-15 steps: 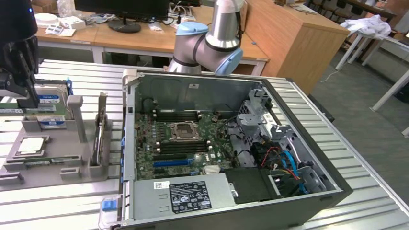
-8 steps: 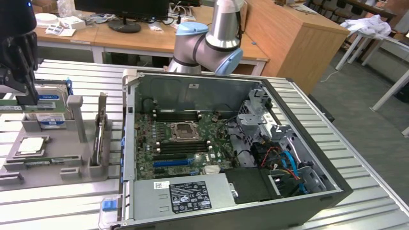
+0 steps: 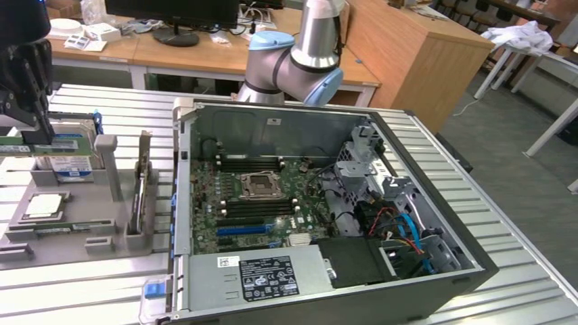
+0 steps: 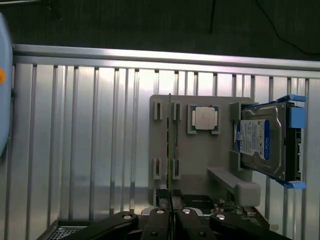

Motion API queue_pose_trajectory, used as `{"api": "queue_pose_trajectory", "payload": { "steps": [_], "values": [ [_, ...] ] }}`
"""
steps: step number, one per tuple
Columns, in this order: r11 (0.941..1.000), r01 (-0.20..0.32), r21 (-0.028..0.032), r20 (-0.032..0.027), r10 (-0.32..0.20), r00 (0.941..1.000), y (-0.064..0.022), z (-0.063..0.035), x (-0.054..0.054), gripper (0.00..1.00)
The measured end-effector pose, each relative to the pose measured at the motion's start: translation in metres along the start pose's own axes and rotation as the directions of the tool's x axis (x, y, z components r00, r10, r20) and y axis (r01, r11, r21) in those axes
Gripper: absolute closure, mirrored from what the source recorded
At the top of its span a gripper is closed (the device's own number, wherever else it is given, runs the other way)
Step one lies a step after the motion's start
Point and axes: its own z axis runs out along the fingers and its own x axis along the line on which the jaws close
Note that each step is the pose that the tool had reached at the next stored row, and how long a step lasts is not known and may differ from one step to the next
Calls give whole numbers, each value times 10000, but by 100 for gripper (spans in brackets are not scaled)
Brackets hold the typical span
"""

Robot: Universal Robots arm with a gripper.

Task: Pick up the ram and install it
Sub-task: 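Pick up the ram and move it above insertion slot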

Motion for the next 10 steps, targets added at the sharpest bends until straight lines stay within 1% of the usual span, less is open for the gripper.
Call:
{"api": "queue_pose_trajectory", "payload": {
  "steps": [3, 10],
  "values": [
    [10000, 0, -3, -1, 0, 10000, -41, -1, 1, 88],
    [10000, 0, -17, -1, 0, 10000, -221, -6, 4, 88]
  ]
}}
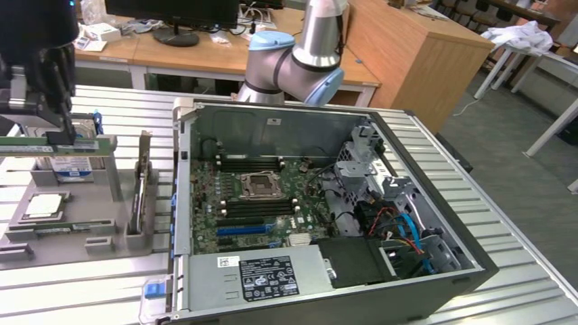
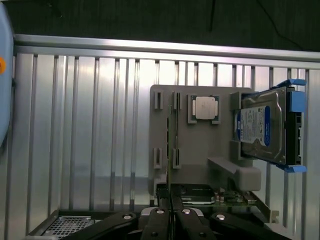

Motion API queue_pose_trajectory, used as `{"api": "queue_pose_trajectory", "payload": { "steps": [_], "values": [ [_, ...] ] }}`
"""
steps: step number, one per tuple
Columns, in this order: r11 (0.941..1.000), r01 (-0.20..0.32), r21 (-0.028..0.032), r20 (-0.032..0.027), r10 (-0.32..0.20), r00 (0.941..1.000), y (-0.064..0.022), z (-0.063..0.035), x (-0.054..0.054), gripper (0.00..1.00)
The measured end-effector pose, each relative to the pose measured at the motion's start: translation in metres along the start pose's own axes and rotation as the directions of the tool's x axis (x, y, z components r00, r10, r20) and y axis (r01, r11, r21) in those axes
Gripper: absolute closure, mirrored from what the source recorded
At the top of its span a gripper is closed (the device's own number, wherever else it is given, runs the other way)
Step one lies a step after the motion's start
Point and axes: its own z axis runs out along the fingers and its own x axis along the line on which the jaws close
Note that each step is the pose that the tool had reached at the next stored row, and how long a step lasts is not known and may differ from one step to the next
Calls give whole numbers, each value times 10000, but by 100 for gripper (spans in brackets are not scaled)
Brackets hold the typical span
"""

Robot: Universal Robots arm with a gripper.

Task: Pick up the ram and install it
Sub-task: 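Pick up the ram and move it above insertion slot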

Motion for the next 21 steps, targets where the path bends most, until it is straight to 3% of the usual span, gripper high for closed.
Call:
{"api": "queue_pose_trajectory", "payload": {
  "steps": [21],
  "values": [
    [10000, 17, -8, 2, -17, 10000, -464, -13, 8, 88]
  ]
}}
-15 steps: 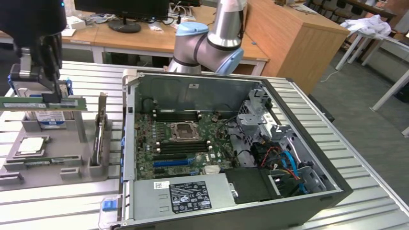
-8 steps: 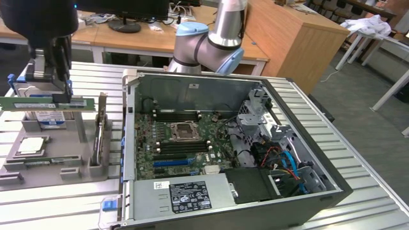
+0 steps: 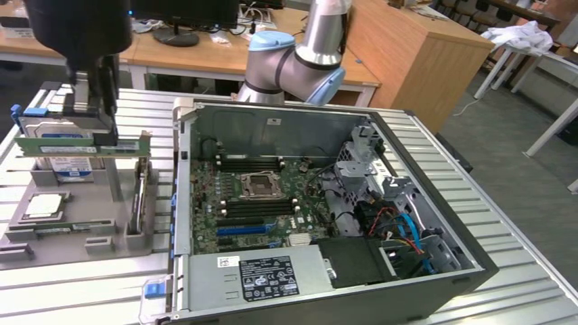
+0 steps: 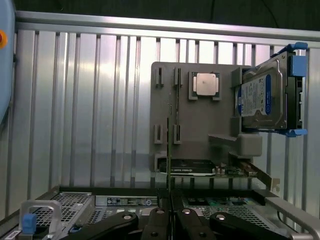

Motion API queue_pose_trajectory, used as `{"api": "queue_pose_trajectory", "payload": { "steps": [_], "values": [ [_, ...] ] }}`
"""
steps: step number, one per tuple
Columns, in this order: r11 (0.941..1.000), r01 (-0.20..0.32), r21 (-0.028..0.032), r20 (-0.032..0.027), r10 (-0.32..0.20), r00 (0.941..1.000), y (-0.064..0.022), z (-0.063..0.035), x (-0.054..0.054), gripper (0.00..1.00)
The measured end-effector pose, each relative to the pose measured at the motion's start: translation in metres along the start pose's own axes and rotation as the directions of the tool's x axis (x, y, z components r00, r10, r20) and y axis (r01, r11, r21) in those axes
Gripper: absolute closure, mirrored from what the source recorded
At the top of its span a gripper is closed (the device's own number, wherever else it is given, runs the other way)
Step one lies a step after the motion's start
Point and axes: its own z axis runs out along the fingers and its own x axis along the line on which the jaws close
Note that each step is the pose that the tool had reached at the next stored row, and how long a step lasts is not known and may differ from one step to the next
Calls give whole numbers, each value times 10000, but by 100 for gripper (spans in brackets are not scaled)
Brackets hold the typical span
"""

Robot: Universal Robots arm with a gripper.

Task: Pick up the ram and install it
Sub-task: 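Pick up the ram and move it above insertion slot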

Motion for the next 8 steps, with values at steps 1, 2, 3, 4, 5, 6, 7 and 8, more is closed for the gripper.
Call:
{"api": "queue_pose_trajectory", "payload": {
  "steps": [1, 2, 3, 4, 5, 6, 7, 8],
  "values": [
    [10000, 1, 1, 0, -1, 10000, -25, -1, 0, 88],
    [10000, 2, -1, -1, -2, 10000, -50, -2, 1, 88],
    [10000, 2, -1, 0, -2, 10000, -77, -3, 2, 88],
    [10000, 3, -1, 0, -3, 10000, -103, -3, 2, 88],
    [10000, 4, -3, -1, -4, 10000, -128, -4, 3, 88],
    [10000, 5, -2, -1, -5, 10000, -152, -5, 3, 88],
    [10000, 6, -3, 0, -6, 10000, -176, -6, 4, 88],
    [10000, 6, -2, 0, -6, 10000, -198, -6, 4, 88]
  ]
}}
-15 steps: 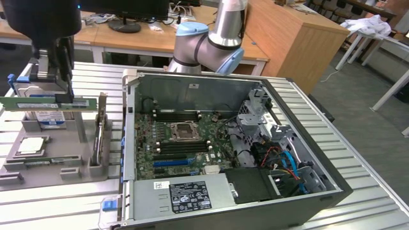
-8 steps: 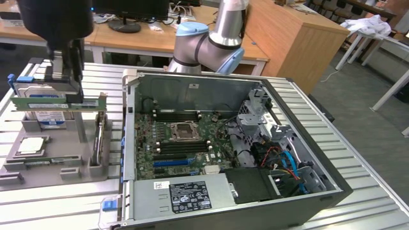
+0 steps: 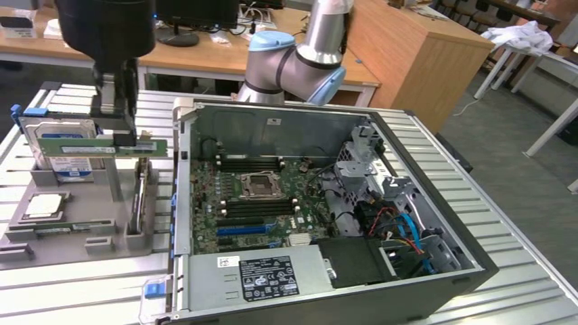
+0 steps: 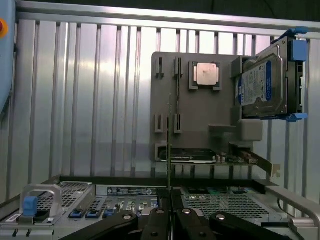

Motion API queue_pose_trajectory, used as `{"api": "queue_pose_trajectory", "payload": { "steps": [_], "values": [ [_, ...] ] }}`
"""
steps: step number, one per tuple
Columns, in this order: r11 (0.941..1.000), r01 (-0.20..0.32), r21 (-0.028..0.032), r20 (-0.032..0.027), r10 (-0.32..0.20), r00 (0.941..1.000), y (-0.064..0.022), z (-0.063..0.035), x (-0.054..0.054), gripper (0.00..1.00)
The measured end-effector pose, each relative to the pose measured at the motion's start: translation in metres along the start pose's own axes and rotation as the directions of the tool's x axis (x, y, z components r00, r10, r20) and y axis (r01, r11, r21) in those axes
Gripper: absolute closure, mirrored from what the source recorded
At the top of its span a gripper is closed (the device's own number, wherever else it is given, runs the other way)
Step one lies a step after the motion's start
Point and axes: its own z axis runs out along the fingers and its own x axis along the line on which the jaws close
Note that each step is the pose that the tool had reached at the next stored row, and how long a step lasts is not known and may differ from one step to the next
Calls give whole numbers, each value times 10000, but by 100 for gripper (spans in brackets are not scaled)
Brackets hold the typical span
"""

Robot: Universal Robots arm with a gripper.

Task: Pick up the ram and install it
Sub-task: 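Pick up the ram and move it above insertion slot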

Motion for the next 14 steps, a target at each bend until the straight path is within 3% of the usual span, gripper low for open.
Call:
{"api": "queue_pose_trajectory", "payload": {
  "steps": [14],
  "values": [
    [10000, -1, -8, 1, 1, 10000, -327, -10, 6, 88]
  ]
}}
